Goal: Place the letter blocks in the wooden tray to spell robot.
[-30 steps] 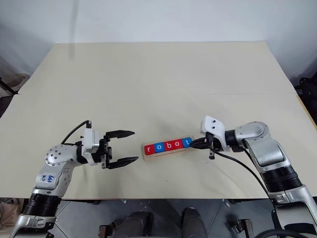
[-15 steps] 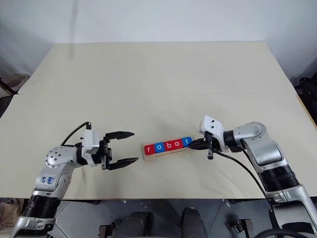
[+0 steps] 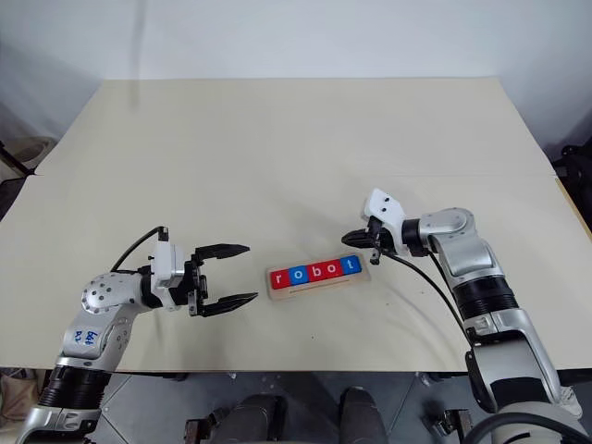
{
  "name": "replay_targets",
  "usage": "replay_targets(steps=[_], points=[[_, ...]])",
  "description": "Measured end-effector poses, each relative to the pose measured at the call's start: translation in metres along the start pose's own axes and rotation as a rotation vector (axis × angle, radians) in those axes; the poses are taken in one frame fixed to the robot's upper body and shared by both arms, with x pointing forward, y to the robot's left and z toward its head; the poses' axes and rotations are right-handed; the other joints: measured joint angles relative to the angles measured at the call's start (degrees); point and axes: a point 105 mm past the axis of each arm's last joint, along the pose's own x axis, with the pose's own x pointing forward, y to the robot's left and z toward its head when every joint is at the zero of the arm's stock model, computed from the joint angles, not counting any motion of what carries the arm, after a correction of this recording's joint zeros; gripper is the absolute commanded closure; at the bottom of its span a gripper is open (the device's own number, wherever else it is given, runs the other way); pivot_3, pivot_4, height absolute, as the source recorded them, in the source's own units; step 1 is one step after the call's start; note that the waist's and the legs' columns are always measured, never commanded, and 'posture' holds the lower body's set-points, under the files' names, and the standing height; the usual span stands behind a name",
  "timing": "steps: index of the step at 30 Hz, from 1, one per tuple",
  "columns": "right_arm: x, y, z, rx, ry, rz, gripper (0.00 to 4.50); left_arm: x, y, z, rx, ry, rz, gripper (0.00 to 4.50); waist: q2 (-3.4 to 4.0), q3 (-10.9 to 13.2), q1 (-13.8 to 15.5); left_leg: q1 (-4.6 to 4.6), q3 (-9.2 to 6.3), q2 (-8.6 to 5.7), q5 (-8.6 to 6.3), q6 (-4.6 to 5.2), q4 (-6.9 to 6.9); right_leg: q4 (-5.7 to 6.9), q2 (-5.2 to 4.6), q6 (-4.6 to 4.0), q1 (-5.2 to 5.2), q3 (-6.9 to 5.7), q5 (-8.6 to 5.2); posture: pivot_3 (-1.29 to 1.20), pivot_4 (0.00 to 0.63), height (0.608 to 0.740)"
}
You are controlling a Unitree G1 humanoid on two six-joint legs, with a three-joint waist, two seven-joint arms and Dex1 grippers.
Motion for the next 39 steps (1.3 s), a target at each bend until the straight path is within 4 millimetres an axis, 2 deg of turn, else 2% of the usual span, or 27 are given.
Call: replay_targets(steps=[3, 11, 18, 21, 24, 27, 30, 32, 35, 39], points=[[0.002, 0.003, -0.009, 0.012, 0.031, 0.036, 4.45, 0.0, 0.0, 0.0, -0.005, 0.004, 0.004, 0.0, 0.0, 0.0, 0.0, 0.0, 0.0, 0.0, 0.0, 0.0, -0.01, 0.0, 0.0, 0.0, 0.0, 0.0, 0.0, 0.0, 0.15, 0.74], [-0.008, 0.013, -0.014, 0.018, 0.064, 0.118, 4.45, 0.0, -0.003, 0.001, -0.003, 0.007, 0.007, 0.0, 0.0, 0.0, 0.0, 0.0, -0.01, 0.01, 0.0, 0.0, 0.01, 0.0, 0.0, 0.0, 0.02, 0.0, 0.0, 0.0, 0.15, 0.74], [-0.009, 0.012, -0.015, 0.009, 0.046, 0.096, 4.45, 0.0, -0.002, 0.002, -0.006, 0.008, 0.007, 0.0, 0.0, 0.0, 0.0, 0.0, -0.01, 0.01, 0.0, 0.0, 0.01, 0.0, 0.0, 0.0, 0.01, 0.0, 0.0, 0.0, 0.15, 0.74], [-0.019, 0.015, -0.013, 0.018, -0.009, 0.085, 4.45, -0.001, -0.002, 0.002, -0.009, 0.015, -0.001, 0.0, 0.0, 0.0, 0.2, -0.02, -0.02, 0.0, 0.0, 0.0, 0.0, -0.01, -0.01, 0.0, 0.0, 0.0, 0.0, 0.0, 0.15, 0.74], [-0.052, 0.023, -0.004, 0.031, -0.098, 0.073, 3.9, -0.014, 0.0, 0.001, -0.012, 0.063, -0.001, 0.0, 0.01, 0.0, 0.3, -0.07, -0.08, 0.01, 0.0, 0.0, -0.06, -0.08, -0.02, 0.0, 0.0, -0.04, 0.0, 0.0, 0.15, 0.74], [-0.083, 0.039, -0.007, 0.04, -0.109, 0.061, 2.92, -0.028, 0.004, 0.001, -0.012, 0.101, 0.014, 0.0, 0.01, 0.0, 0.4, -0.06, -0.08, 0.02, -0.01, 0.0, -0.11, -0.12, -0.01, 0.0, 0.01, -0.05, 0.0, 0.0, 0.15, 0.74], [-0.097, 0.064, -0.018, 0.029, -0.135, 0.054, 1.76, -0.038, 0.008, -0.001, -0.018, 0.126, 0.029, 0.0, 0.01, 0.0, 0.4, -0.02, -0.05, 0.03, -0.01, 0.0, -0.09, -0.08, 0.0, 0.0, 0.06, -0.03, 0.0, 0.0, 0.15, 0.74], [-0.103, 0.079, -0.027, 0.004, -0.14, 0.056, 1.17, -0.043, 0.011, -0.002, -0.025, 0.137, 0.041, 0.0, 0.01, 0.0, 0.4, 0.01, -0.01, 0.02, -0.01, 0.01, -0.09, -0.09, 0.0, 0.0, 0.09, -0.02, 0.0, 0.0, 0.15, 0.74], [-0.112, 0.09, -0.037, -0.017, -0.172, 0.028, 0.14, -0.049, 0.013, -0.004, -0.029, 0.149, 0.056, 0.0, 0.01, 0.0, 0.1, 0.12, 0.08, 0.03, -0.02, 0.02, -0.12, -0.07, 0.02, 0.0, 0.12, 0.06, 0.0, 0.0, 0.15, 0.74], [-0.118, 0.097, -0.037, 0.012, -0.244, 0.009, 0.06, -0.063, 0.015, -0.007, -0.016, 0.177, 0.097, 0.0, 0.01, 0.0, 0.0, 0.22, 0.09, 0.07, -0.01, 0.01, -0.22, -0.06, 0.03, 0.0, 0.12, 0.1, 0.0, 0.0, 0.15, 0.74]])
